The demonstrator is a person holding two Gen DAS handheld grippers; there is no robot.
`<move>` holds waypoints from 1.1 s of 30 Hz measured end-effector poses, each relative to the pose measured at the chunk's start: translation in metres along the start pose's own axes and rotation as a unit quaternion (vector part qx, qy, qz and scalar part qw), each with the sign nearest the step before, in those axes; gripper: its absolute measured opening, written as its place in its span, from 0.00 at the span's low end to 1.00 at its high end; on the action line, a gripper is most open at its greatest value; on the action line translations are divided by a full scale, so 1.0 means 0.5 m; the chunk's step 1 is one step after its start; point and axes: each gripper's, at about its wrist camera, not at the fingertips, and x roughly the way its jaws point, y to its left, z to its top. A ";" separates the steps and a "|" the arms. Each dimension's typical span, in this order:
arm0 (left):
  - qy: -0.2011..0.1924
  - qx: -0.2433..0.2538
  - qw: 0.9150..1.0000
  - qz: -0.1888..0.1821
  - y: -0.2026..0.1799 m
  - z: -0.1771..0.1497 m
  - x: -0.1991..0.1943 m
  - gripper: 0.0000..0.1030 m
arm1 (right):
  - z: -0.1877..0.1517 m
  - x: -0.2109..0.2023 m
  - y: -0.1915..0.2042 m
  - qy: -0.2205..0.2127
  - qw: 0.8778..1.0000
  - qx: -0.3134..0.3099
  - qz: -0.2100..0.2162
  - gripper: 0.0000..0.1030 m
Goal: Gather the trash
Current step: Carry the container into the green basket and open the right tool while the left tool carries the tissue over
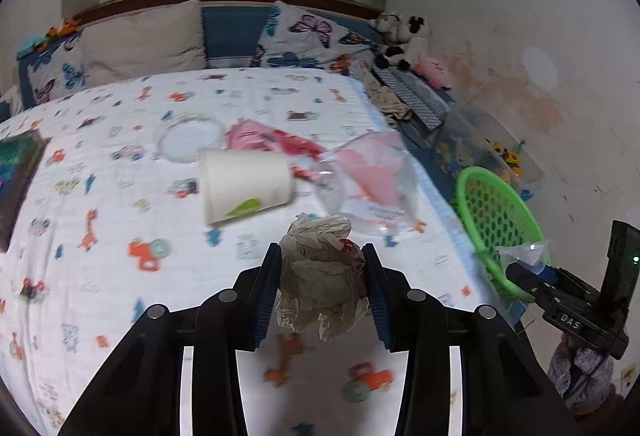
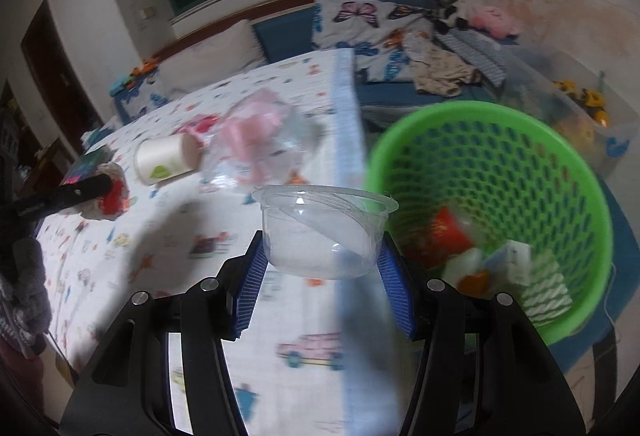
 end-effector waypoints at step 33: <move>0.046 0.120 0.986 -0.102 -0.376 0.087 0.156 0.39 | -0.028 -0.020 -0.256 0.007 0.993 0.091 -0.071 0.64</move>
